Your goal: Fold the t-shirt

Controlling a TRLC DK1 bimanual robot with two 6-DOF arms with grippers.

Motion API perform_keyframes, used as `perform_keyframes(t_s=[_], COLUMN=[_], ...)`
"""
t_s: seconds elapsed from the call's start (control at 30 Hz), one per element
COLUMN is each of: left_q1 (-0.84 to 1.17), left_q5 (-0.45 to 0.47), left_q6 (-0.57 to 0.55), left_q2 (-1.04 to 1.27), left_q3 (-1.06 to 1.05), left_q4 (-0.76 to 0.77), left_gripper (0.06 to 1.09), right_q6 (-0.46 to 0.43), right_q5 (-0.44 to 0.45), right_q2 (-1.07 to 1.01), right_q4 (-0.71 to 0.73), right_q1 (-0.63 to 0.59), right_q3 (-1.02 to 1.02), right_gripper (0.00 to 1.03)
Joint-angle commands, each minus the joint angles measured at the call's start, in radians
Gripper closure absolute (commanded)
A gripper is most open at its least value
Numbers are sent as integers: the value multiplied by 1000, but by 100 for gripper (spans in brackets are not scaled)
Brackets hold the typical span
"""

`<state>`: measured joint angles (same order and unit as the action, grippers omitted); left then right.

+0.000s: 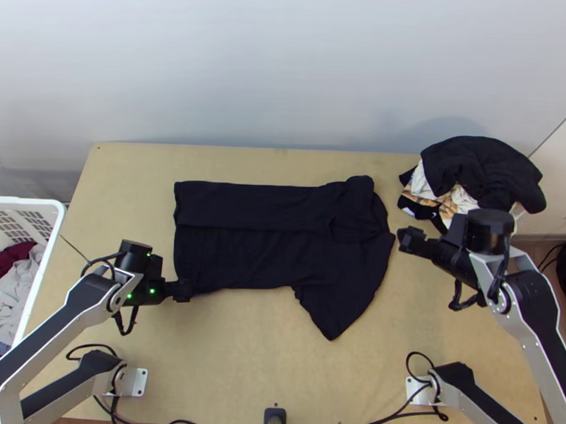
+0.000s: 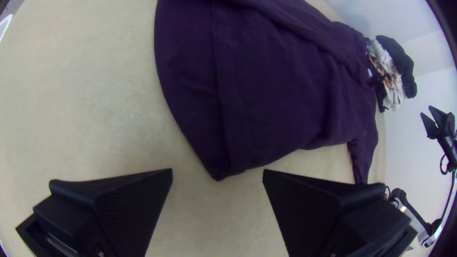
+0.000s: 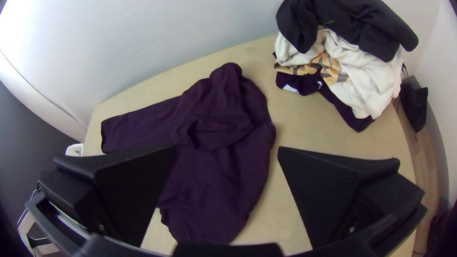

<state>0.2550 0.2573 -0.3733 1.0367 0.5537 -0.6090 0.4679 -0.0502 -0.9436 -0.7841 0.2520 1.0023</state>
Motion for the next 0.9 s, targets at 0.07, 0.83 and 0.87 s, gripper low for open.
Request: perform_keyframes(t_s=[0.07, 0.83, 0.87], left_q1=[21, 24, 24], left_q5=[-18, -20, -20], left_q6=[-50, -96, -95], left_q2=[25, 151, 149], left_q3=[-34, 71, 103], left_q4=[92, 219, 196], left_gripper=[16, 105, 105], right_q6=[5, -11, -12], right_q5=[0, 0, -2], right_q2=[66, 40, 40], right_q4=[-40, -78, -84], right_q1=[15, 78, 95], right_q3=[-42, -30, -34], right_gripper=[5, 5, 5])
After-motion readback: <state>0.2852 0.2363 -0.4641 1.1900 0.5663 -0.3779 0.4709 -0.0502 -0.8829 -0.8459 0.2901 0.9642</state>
